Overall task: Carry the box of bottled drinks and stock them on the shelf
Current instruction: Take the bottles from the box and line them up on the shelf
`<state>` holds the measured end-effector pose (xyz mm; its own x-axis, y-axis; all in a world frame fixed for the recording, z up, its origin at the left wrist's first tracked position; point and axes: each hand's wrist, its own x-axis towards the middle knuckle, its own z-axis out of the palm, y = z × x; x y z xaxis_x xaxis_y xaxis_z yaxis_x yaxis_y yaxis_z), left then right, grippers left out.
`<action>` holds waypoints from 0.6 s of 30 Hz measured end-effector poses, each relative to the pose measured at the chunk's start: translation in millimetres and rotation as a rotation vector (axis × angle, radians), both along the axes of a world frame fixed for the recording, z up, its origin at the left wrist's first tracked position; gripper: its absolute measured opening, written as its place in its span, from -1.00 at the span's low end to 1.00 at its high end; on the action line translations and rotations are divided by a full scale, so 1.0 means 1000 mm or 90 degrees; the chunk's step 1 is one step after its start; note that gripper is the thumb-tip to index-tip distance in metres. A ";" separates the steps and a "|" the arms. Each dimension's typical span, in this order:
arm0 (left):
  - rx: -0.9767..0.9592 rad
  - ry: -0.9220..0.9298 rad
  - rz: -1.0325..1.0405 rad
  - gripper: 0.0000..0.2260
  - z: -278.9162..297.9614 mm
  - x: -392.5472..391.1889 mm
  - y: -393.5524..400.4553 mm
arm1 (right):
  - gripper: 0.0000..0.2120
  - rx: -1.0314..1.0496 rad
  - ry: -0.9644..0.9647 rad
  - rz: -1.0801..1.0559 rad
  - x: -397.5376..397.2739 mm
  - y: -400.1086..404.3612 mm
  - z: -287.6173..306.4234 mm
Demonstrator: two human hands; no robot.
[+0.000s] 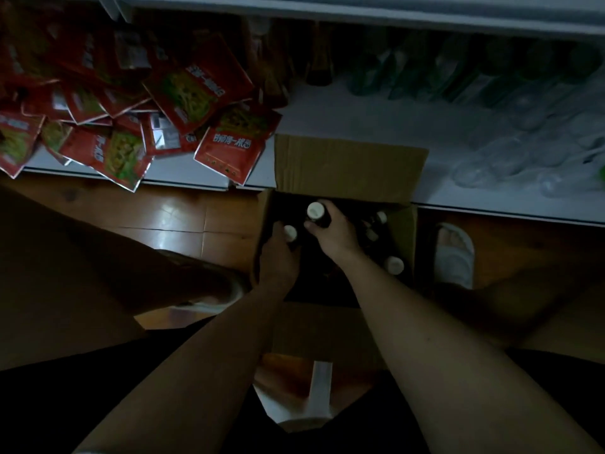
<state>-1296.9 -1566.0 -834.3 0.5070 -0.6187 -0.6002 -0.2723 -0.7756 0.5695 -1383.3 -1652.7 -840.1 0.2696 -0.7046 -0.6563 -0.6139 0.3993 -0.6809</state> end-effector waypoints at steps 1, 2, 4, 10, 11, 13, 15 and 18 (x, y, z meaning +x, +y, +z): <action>-0.012 -0.010 0.001 -0.62 -0.002 0.001 -0.001 | -0.54 -0.016 0.009 -0.008 0.002 0.000 -0.002; -0.019 -0.022 0.002 -0.66 -0.004 0.002 -0.003 | -0.57 -0.030 0.017 -0.013 0.002 0.000 -0.004; -0.032 -0.040 0.001 -0.72 -0.006 0.004 -0.008 | -0.61 -0.045 0.023 -0.014 0.003 0.000 -0.007; -0.072 -0.034 -0.015 -0.80 0.000 0.009 -0.010 | -0.65 -0.068 0.017 -0.007 -0.009 -0.001 -0.002; -0.085 -0.029 -0.020 -0.82 0.003 0.009 -0.010 | -0.65 -0.073 0.007 -0.003 -0.012 -0.001 0.002; -0.107 -0.014 -0.032 -0.86 0.011 0.010 -0.010 | -0.66 -0.086 -0.013 0.009 -0.016 -0.001 0.010; -0.129 0.008 -0.040 -0.87 0.022 0.010 -0.009 | -0.65 -0.097 -0.033 0.003 -0.022 0.001 0.022; -0.148 0.011 -0.074 -0.81 0.041 0.014 -0.002 | -0.63 -0.096 -0.063 -0.026 -0.034 0.005 0.043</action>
<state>-1283.3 -1568.0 -793.4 0.4154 -0.7942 -0.4434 -0.3403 -0.5878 0.7339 -1417.5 -1647.8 -796.7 0.2964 -0.8047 -0.5145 -0.5259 0.3121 -0.7912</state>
